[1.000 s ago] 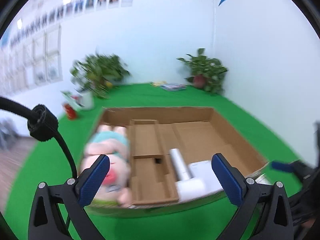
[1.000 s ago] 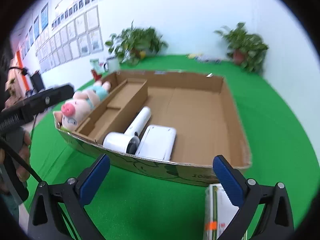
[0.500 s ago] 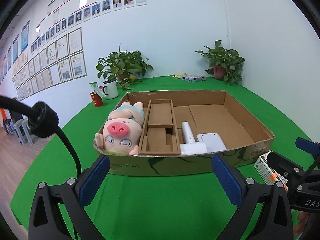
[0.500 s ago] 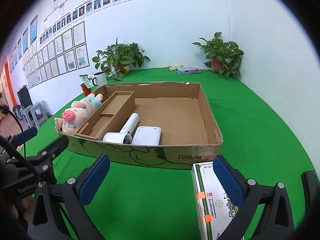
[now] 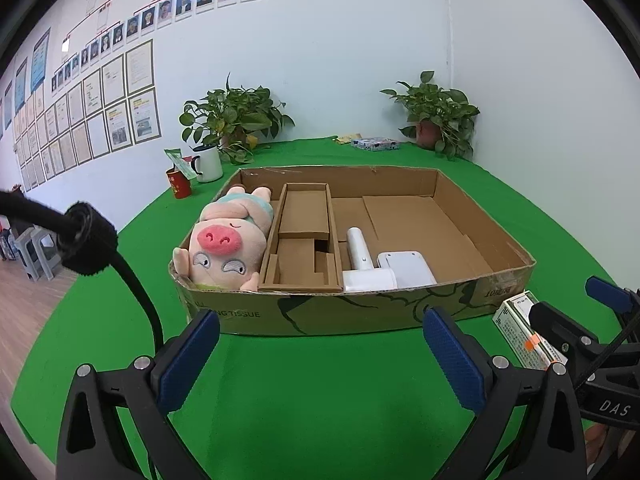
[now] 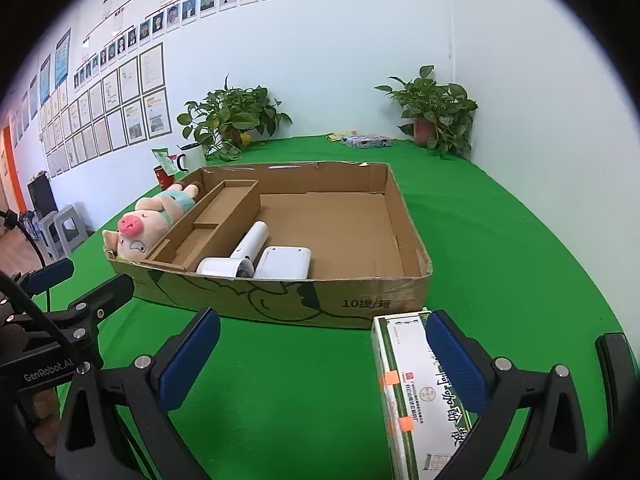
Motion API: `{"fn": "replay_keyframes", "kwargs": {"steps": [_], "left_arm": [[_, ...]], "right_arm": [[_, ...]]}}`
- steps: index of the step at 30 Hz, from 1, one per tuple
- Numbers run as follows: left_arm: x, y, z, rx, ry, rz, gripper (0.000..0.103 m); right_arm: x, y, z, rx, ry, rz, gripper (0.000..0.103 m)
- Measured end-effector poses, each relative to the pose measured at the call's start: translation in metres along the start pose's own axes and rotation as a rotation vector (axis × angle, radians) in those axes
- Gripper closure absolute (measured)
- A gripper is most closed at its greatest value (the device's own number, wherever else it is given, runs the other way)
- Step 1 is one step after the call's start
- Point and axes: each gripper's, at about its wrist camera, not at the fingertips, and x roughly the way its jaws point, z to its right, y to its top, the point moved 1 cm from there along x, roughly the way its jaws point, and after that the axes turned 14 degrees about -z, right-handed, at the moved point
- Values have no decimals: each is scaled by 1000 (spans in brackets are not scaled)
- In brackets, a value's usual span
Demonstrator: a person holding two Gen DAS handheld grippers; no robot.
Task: Organize objects
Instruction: 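Move the right tool toward the white-and-green medicine box on the table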
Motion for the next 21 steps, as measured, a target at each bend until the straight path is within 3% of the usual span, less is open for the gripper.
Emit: {"fn": "replay_keyframes", "kwargs": {"steps": [21], "left_arm": [[11,2,-1,-2,-12,-38,5]], "right_arm": [[4,-8,2,9,3,-18,1]]}}
